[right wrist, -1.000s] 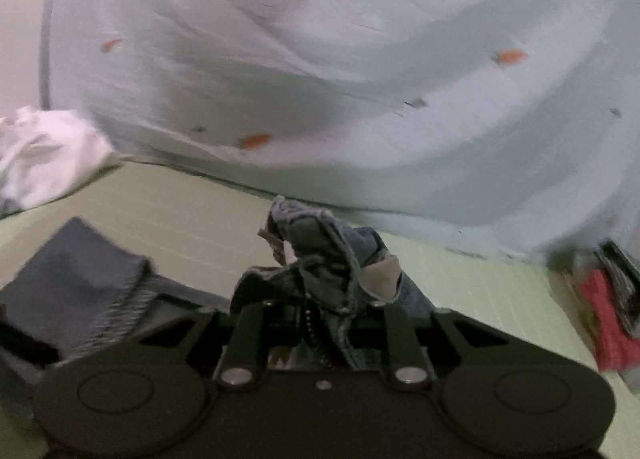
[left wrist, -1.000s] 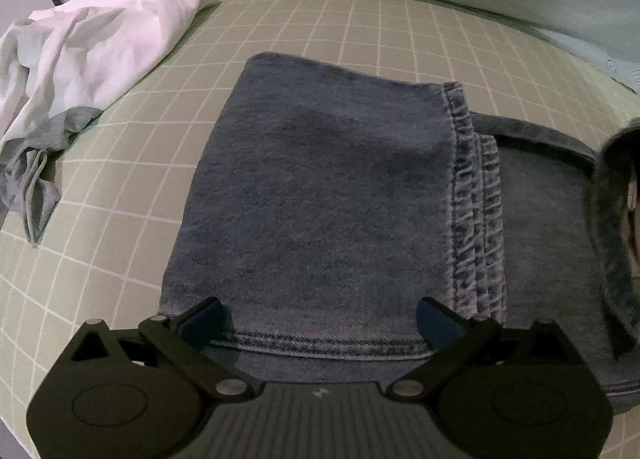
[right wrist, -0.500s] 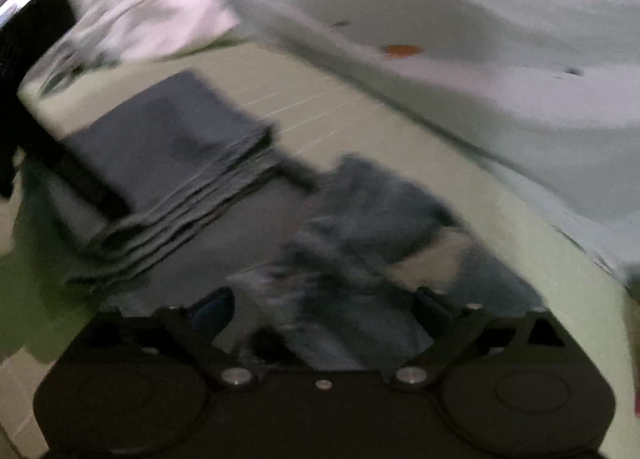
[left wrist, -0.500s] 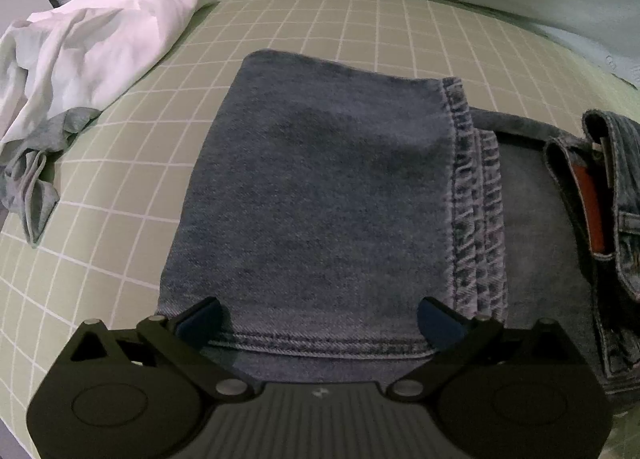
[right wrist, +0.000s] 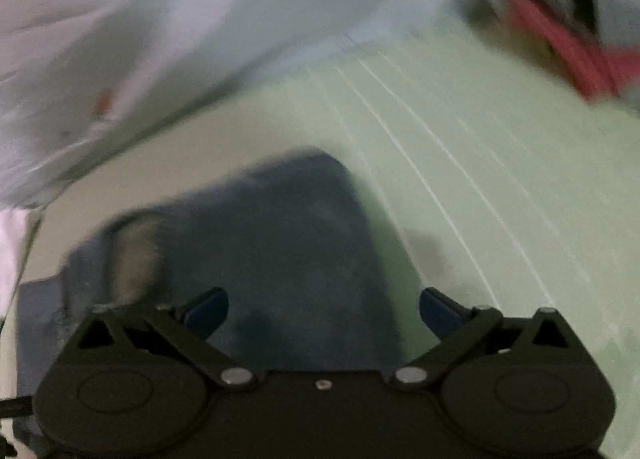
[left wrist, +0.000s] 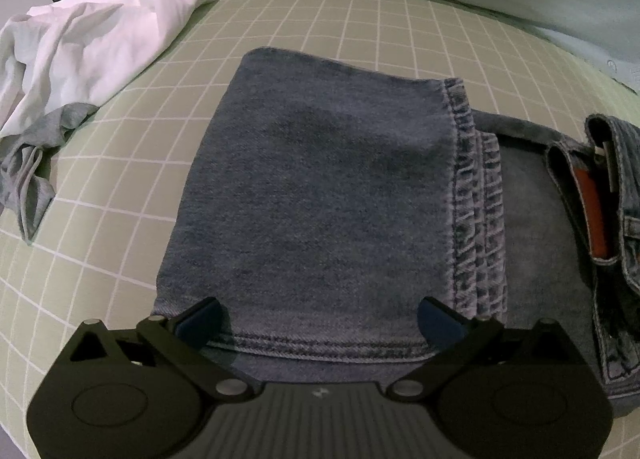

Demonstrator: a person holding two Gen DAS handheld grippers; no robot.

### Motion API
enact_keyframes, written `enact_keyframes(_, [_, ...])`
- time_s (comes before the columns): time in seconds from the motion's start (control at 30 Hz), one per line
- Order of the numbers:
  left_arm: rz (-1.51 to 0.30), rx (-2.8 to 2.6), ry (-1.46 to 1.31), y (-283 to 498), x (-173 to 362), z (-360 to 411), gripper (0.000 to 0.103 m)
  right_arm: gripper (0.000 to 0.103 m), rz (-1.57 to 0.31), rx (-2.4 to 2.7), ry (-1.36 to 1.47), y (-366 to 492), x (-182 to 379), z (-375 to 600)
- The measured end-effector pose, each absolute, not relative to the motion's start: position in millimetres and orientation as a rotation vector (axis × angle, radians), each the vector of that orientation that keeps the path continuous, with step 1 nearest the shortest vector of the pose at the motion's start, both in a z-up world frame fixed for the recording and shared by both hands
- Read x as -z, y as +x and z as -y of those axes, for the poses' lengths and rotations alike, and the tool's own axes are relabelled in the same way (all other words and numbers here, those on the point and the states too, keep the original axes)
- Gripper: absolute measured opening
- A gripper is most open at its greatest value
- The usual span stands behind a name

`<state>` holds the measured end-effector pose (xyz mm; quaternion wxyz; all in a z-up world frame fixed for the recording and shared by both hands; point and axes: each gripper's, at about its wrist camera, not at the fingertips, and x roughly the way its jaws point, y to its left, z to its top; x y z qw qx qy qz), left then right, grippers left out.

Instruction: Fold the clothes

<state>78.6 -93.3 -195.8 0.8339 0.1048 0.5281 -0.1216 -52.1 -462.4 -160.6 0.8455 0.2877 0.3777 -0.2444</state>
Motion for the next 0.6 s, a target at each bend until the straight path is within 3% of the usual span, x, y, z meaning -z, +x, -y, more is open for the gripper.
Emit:
enact_keyframes(0.13, [-1.119, 0.256, 0.218, 79, 196, 94, 0.103, 0.103, -0.757, 0.494, 0.725, -61, 176, 473])
enact_keyframes(0.2, [-1.119, 0.255, 0.216, 79, 196, 94, 0.103, 0.093, -0.756, 0.447, 0.737, -58, 175, 474])
enact_keyframes(0.23, [-1.119, 0.255, 0.216, 79, 196, 95, 0.103, 0.073, -0.756, 0.423, 0.743, -56, 175, 474])
enact_keyframes(0.3, [-1.12, 0.255, 0.215, 80, 196, 95, 0.103, 0.052, -0.751, 0.39, 0.746, -54, 172, 474])
enact_keyframes(0.33, [-1.12, 0.255, 0.215, 80, 196, 95, 0.103, 0.033, -0.744, 0.393, 0.736, -54, 168, 473])
enact_keyframes(0.37, [-1.119, 0.255, 0.215, 80, 196, 95, 0.103, 0.021, -0.737, 0.394, 0.713, -53, 163, 471])
enact_keyframes(0.43, [-1.118, 0.257, 0.214, 80, 196, 94, 0.103, 0.016, -0.711, 0.373, 0.657, -49, 147, 463])
enact_keyframes(0.6, [-1.115, 0.261, 0.211, 80, 197, 93, 0.103, 0.014, -0.617, 0.233, 0.516, -28, 95, 431])
